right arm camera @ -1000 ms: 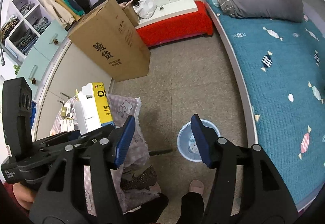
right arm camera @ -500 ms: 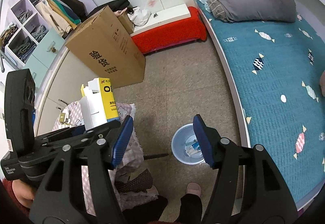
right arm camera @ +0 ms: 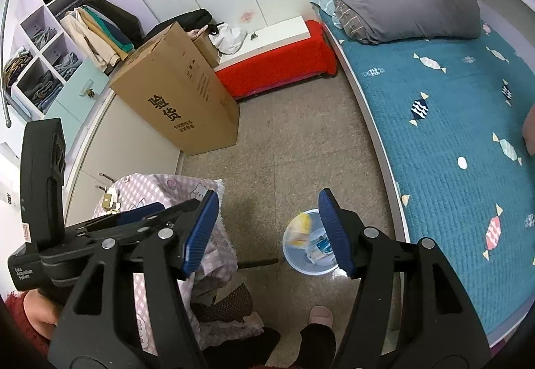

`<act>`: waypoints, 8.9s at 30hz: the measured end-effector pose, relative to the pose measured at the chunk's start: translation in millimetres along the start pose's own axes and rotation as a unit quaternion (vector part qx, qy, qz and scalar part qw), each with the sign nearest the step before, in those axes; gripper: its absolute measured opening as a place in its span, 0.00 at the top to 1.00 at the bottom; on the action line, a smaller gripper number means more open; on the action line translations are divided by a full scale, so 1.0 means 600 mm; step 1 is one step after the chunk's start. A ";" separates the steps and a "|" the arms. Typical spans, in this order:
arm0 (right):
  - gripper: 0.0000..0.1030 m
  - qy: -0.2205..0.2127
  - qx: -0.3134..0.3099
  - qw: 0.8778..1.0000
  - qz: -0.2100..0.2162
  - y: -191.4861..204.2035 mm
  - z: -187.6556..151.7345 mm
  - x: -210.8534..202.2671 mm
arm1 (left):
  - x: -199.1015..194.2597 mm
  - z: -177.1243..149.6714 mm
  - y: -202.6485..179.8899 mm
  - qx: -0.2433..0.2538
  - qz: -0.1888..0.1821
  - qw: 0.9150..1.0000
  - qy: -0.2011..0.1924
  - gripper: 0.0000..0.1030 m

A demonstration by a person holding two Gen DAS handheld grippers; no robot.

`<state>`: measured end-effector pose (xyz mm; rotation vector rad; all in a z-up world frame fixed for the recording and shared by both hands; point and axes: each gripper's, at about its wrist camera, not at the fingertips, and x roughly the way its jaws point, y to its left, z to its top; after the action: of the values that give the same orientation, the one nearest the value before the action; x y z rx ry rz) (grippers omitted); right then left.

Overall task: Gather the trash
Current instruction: 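Carry items over blue bucket, right tool drops newspaper while left drops yellow box, then move both open tools back over the table, then grasp red packet with left tool while right tool grasps green leaf toy, then carry items over blue bucket, left tool drops red packet while right drops green toy, then move both open tools back over the table, then grasp white-orange bag with left tool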

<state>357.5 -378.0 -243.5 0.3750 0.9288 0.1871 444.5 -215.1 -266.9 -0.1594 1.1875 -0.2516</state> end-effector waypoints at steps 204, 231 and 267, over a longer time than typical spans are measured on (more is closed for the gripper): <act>0.35 0.073 -0.123 0.985 0.093 0.655 -0.236 0.165 | -0.356 -0.221 0.691 -0.164 0.036 0.980 -0.110 0.24; 0.35 0.136 -0.147 0.979 0.034 0.835 -0.382 0.276 | -0.345 -0.359 0.981 -0.260 0.038 0.963 -0.051 0.23; 0.35 0.117 -0.147 0.982 0.025 0.787 -0.315 0.371 | -0.117 -0.195 0.910 -0.036 0.085 0.995 0.033 0.61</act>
<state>337.5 170.6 -325.6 0.1028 1.1053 0.4171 371.0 330.0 -385.6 -0.1124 1.2679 -0.0644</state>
